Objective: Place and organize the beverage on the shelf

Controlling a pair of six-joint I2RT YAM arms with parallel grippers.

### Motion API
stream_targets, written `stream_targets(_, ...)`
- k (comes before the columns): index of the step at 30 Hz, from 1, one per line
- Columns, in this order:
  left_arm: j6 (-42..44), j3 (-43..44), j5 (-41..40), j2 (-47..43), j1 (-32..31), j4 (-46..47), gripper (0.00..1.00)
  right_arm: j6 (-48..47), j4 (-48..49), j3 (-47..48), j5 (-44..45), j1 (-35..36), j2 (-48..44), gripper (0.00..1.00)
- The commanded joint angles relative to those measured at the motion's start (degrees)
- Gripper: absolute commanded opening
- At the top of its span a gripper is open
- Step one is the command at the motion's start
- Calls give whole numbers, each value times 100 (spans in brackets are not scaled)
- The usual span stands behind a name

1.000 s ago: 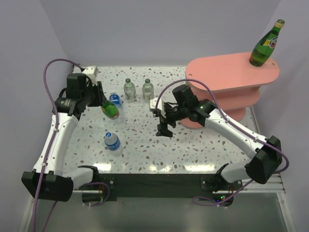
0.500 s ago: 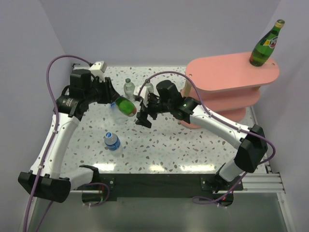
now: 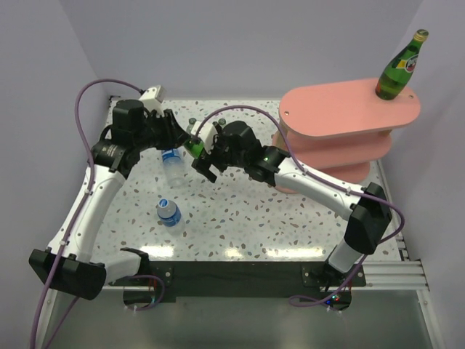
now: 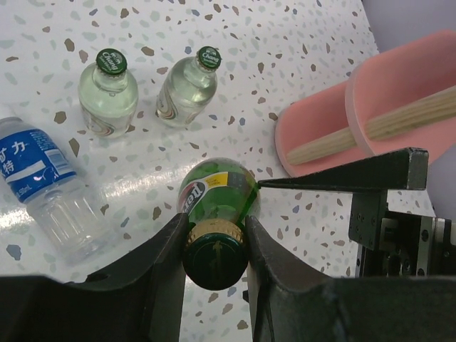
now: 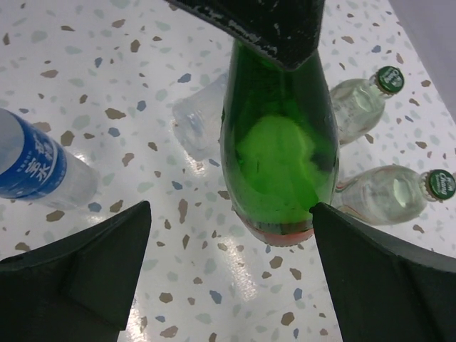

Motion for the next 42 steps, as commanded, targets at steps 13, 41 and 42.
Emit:
stream_targets(13, -811, 325, 1117, -217, -259, 1303, 0, -229, 526, 127, 974, 2, 291, 98)
stream_targets(41, -916, 308, 880, -50, -259, 986, 0, -177, -292, 390, 236, 11, 211, 81)
stream_targets(42, -934, 299, 906, -50, -259, 987, 0, -168, -291, 425, 245, 2, 220, 81)
